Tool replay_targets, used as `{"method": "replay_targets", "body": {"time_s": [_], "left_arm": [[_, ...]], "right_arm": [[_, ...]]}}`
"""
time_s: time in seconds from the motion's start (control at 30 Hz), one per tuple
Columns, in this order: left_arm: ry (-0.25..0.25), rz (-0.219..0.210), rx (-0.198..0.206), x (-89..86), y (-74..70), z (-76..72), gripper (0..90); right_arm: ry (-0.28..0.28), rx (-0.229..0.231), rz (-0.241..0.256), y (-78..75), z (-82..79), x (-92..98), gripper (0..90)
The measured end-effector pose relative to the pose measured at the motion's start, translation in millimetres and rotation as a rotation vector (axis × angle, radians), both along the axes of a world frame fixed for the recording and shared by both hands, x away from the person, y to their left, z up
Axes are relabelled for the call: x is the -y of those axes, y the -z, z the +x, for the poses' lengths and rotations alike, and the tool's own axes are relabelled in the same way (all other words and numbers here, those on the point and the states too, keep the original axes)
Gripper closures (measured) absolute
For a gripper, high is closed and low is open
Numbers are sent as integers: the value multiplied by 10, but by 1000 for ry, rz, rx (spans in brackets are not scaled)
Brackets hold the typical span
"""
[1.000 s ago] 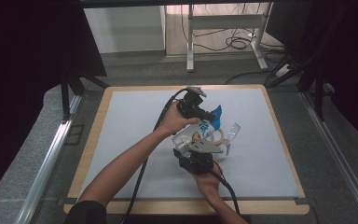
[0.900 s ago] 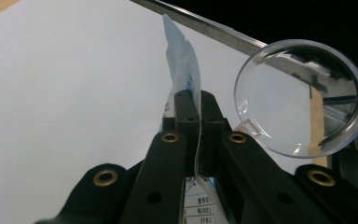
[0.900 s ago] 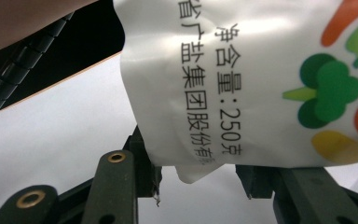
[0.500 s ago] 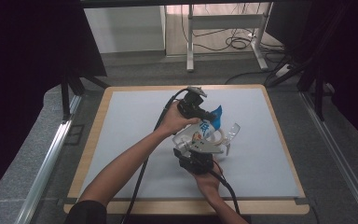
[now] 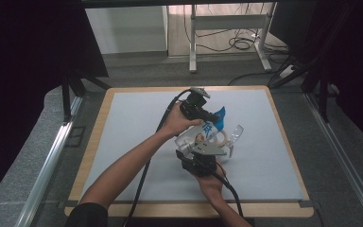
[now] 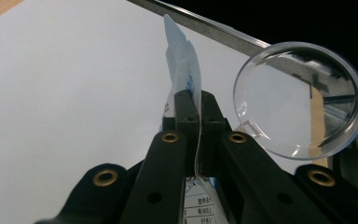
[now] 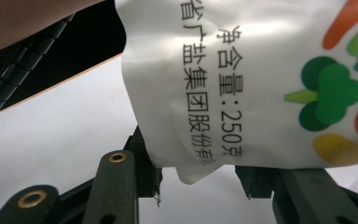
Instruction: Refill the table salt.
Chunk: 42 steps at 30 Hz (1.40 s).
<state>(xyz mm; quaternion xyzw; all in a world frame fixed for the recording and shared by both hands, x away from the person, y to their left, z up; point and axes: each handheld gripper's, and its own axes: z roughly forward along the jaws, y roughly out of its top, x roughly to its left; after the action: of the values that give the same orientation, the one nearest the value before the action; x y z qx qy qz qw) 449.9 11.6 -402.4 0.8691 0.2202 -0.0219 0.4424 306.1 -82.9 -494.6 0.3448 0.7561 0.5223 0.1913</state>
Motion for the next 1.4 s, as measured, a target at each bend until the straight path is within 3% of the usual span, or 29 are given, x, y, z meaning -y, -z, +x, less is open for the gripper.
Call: {"method": "replay_targets", "body": {"time_s": [1.4], "left_arm": [[19,5,-2,24,-27,-16,900]], "right_arm": [[-5,14,17,-59,-31,3,575]]}}
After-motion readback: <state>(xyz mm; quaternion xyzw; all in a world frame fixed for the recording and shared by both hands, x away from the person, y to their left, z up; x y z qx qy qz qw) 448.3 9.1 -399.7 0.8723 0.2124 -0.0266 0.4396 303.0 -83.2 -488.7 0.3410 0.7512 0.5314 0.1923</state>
